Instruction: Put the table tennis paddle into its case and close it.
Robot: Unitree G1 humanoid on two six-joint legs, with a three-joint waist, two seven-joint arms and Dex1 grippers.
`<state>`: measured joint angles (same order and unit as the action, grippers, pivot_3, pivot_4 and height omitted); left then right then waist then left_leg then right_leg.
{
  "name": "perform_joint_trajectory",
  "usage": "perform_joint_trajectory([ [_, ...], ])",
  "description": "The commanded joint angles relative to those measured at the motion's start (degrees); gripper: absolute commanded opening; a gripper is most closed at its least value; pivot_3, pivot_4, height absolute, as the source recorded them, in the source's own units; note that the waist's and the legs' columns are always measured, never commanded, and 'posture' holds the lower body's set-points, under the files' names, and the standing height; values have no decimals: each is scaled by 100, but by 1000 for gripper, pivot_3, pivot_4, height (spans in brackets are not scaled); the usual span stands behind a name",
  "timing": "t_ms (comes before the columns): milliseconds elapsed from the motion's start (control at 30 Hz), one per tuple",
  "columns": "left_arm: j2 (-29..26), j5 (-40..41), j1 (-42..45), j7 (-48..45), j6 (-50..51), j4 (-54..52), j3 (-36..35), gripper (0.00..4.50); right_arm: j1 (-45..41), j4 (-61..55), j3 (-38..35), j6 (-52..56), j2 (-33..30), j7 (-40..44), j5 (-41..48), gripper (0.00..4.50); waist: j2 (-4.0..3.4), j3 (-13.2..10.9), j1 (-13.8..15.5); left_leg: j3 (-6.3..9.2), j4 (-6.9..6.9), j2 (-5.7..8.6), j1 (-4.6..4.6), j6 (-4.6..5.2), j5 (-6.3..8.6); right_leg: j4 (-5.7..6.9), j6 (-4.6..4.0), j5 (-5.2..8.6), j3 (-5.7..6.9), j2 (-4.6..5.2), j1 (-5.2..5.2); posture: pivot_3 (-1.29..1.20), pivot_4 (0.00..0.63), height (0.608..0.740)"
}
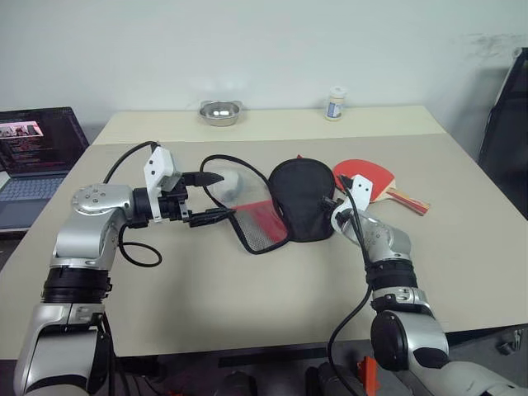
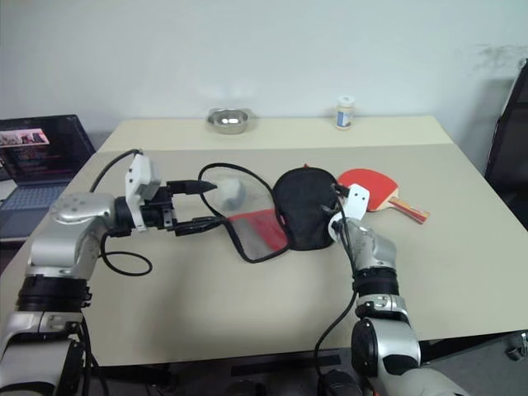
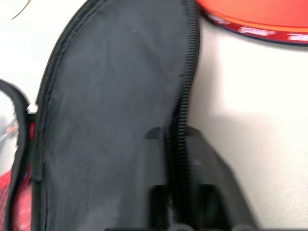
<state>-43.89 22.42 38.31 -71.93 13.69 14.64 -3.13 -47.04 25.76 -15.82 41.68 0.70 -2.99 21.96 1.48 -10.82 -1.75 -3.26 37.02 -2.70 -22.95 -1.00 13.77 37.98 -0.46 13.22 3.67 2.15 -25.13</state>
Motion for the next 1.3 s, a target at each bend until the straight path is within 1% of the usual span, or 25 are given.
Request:
perform_joint_trajectory([
  [33, -28, -6, 139, -4, -57, -32, -79, 4500, 155, -423, 453, 154, -216, 426, -146, 2258, 0, 0, -2, 1, 0, 0, -1, 0, 0, 0, 1, 1, 1, 0, 0, 0, 150, 740],
  [167, -22, 11, 118, 18, -38, -63, -105, 4500, 311, -868, 920, 454, -649, 922, -261, 3658, 0, 0, 0, 1, 1, 0, 0, 0, 0, 0, 17, 10, 0, 0, 0, 0, 150, 740],
  [233, -12, 39, 77, 46, -11, -118, -131, 4500, 393, -1204, 1152, 571, -1103, 1300, -360, 4336, 0, 0, 14, 1, 1, 1, -1, 0, 0, 0, 18, 10, 1, 0, -1, 0, 150, 740],
  [267, -2, 59, 49, 66, 9, -159, -144, 4500, 444, -1428, 1289, 557, -1444, 1675, -377, 4465, 0, 0, 24, 1, 2, 2, -3, 0, 0, 0, 18, 11, 1, 0, -1, 0, 150, 740],
  [333, 40, 124, -17, 125, 81, -291, -170, 4500, 539, -1736, 1434, 434, -2110, 2260, -432, 4465, 0, 0, 37, 1, 3, 7, -6, 0, 0, -3, 18, 11, 0, 3, -2, 0, 150, 740],
  [433, 132, 271, -92, 234, 267, -535, -205, 4500, 642, -1919, 1416, 204, -2695, 2820, -386, 4465, 3, 1, 28, 0, 3, 11, -9, 2, 1, -12, 20, 10, -4, 4, -3, 0, 150, 740],
  [533, 265, 463, -189, 388, 582, -903, -218, 4500, 730, -1861, 1364, -34, -3261, 3586, -310, 4465, 4, 1, 8, -2, 2, 11, -7, 2, 1, -12, 20, 10, -1, -11, -3, 0, 150, 740],
  [600, 359, 585, -243, 451, 792, -1196, -173, 4500, 810, -1592, 1306, -577, -3505, 4256, -255, 4465, 5, 0, 7, -2, 2, 12, -4, 2, 1, -10, 20, 10, 0, -24, -2, 0, 150, 740],
  [667, 498, 651, -221, 620, 1048, -1431, -56, 4500, 768, -1018, 1381, -943, -3801, 4588, -464, 4465, 5, 0, 7, -3, 2, 10, 0, 2, 1, -8, 20, 10, -2, -34, -2, 0, 150, 740],
  [733, 621, 387, -182, 839, 1101, -1517, 195, 4500, 528, -211, 1462, -1166, -4014, 4826, -673, 4465, 6, 0, 11, -3, 5, 10, 3, 1, 1, -4, 20, 10, 1, -37, 3, 0, 150, 740],
  [800, 843, 154, -124, 1149, 1017, -1568, 377, 4500, 191, 630, 1557, -1628, -4126, 4971, -948, 4465, 6, -1, 11, -9, 8, 13, 11, 1, 1, -2, 17, 8, -6, -38, 7, 0, 150, 740],
  [867, 1025, 90, -75, 1351, 1086, -1609, 480, 4500, -172, 1432, 1653, -2051, -4158, 5044, -1219, 4465, 7, -1, 4, -13, 10, 13, 11, 1, 1, -2, 11, 5, -11, -39, 7, 0, 150, 740],
  [967, 1149, 105, -83, 1372, 1188, -1700, 612, 4500, -632, 2513, 1870, -2709, -4166, 5149, -1660, 4465, 8, -1, -17, -17, 5, 10, 9, 1, 0, -4, 8, 3, -22, -45, 0, 0, 150, 740],
  [1033, 1165, 80, -108, 1347, 1150, -1719, 674, 4500, -942, 3220, 1971, -3099, -4112, 5109, -1926, 4465, 8, -1, -16, -17, 3, 3, 9, 0, 0, -7, 6, 2, -25, -53, -2, 0, 150, 740],
  [1133, 1097, 75, -146, 1314, 1081, -1702, 653, 4500, -1316, 4072, 2024, -3403, -3990, 4912, -2204, 4465, 8, -1, -10, -18, 3, 1, 8, -2, -1, -8, -3, -3, -24, -55, -2, 0, 150, 740],
  [1300, 880, 65, -276, 1294, 1053, -1697, 503, 4500, -1532, 4812, 1910, -3567, -3847, 4472, -2449, 4465, 8, -1, -8, -20, 6, 6, 12, -10, -6, -4, -3, -3, -31, -46, 1, 0, 150, 740],
])
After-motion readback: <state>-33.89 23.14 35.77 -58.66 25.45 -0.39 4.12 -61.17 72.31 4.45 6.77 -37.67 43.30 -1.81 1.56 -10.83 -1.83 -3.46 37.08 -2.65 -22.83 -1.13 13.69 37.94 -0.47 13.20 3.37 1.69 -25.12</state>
